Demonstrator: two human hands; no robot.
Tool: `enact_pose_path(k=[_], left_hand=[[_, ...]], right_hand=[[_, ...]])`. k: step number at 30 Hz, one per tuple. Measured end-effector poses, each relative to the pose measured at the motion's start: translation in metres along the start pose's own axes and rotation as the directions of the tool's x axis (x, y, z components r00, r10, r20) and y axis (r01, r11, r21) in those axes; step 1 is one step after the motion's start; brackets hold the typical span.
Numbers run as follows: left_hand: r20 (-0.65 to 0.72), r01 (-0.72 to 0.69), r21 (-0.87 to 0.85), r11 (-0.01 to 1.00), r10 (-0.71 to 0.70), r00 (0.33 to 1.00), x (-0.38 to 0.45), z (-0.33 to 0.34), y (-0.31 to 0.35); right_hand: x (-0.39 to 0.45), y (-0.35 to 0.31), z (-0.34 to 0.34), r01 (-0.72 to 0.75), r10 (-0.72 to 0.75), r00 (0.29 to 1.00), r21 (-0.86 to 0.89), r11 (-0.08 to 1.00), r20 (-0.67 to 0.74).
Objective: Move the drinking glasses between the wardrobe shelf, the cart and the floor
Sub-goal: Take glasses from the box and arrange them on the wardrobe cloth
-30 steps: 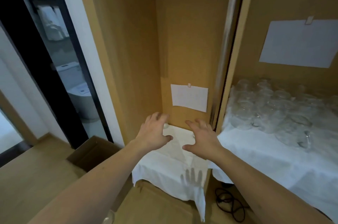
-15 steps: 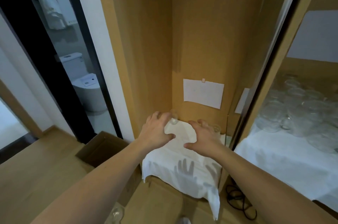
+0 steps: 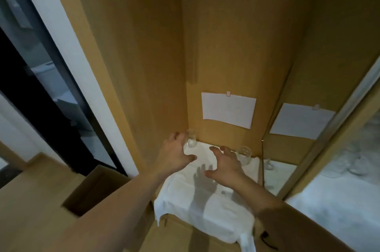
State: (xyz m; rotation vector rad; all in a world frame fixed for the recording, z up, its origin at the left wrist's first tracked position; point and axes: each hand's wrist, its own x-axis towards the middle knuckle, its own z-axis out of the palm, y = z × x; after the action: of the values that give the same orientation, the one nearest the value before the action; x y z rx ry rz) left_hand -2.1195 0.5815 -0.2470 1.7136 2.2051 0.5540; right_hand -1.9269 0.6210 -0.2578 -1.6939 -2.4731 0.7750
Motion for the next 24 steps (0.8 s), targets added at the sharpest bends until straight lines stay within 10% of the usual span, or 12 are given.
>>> enact_pose_path(k=[24], left_hand=[[0.2, 0.218, -0.132, 0.967, -0.189, 0.961, 0.166, 0.086, -0.047]], right_hand=[[0.163, 0.035, 0.055, -0.291, 0.284, 0.956, 0.113, 0.95, 0.079]])
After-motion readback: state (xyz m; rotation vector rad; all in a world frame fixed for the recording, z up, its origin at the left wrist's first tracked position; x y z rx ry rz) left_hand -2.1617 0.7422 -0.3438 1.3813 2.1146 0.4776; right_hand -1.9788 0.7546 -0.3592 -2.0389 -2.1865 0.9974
